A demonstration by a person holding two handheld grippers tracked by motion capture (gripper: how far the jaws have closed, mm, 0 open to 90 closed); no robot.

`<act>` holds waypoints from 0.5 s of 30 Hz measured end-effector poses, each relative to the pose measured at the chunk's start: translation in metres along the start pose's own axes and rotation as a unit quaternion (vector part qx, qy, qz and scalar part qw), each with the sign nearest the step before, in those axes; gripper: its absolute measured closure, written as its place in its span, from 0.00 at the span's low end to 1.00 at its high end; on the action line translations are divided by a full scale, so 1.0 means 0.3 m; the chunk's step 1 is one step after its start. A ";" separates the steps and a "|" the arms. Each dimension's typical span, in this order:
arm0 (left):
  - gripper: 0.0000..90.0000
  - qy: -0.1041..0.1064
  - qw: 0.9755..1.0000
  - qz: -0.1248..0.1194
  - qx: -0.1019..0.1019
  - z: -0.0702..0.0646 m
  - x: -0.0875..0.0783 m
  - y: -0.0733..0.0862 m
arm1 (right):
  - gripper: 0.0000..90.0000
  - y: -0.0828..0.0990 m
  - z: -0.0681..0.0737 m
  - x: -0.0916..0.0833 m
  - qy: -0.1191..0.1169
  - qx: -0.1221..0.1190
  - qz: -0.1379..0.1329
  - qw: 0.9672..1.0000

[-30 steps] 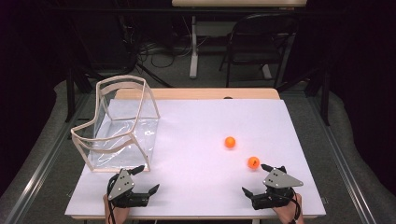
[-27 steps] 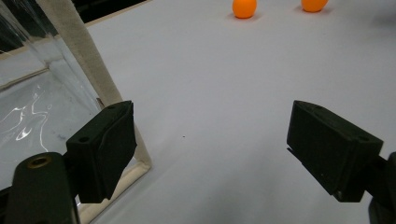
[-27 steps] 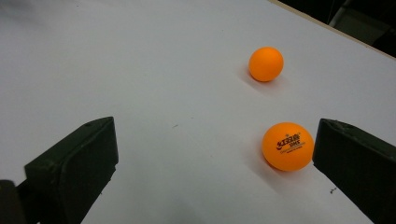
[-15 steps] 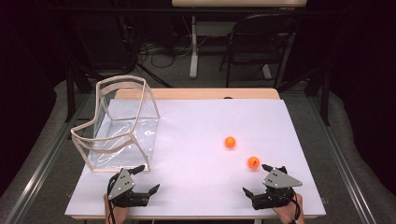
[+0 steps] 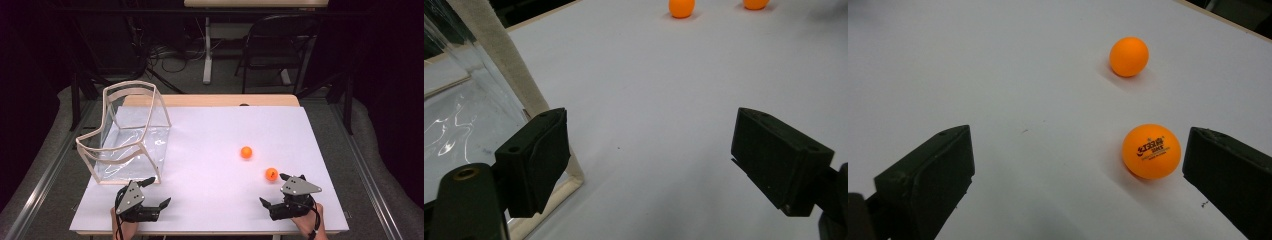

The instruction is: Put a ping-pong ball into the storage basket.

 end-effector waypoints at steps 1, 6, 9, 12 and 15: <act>0.17 0.000 1.000 0.000 0.000 0.000 0.000 0.000 | 0.00 -0.001 -0.003 0.003 0.000 0.002 0.002 1.000; 0.17 0.000 1.000 0.001 0.000 -0.001 0.000 0.000 | 0.00 -0.005 -0.015 0.015 -0.004 0.003 0.012 1.000; 0.17 0.000 1.000 0.002 0.003 -0.002 0.000 -0.001 | 0.00 -0.010 -0.020 0.019 -0.004 0.004 0.014 1.000; 0.17 0.000 1.000 0.000 0.001 -0.003 -0.001 0.000 | 0.00 -0.016 -0.026 0.026 -0.005 0.008 0.017 1.000; 0.17 0.000 1.000 -0.001 0.000 -0.002 -0.001 0.000 | 0.00 -0.021 -0.033 0.033 -0.003 0.010 0.021 1.000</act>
Point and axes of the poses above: each handheld gripper's, and its own axes: x roughly forward along the jaws, y roughly out of its underside, z roughly to its left, the point moved 2 cm from there along x, roughly forward along the jaws, and after that the axes turned 15 degrees about z, right-handed, at the moved point
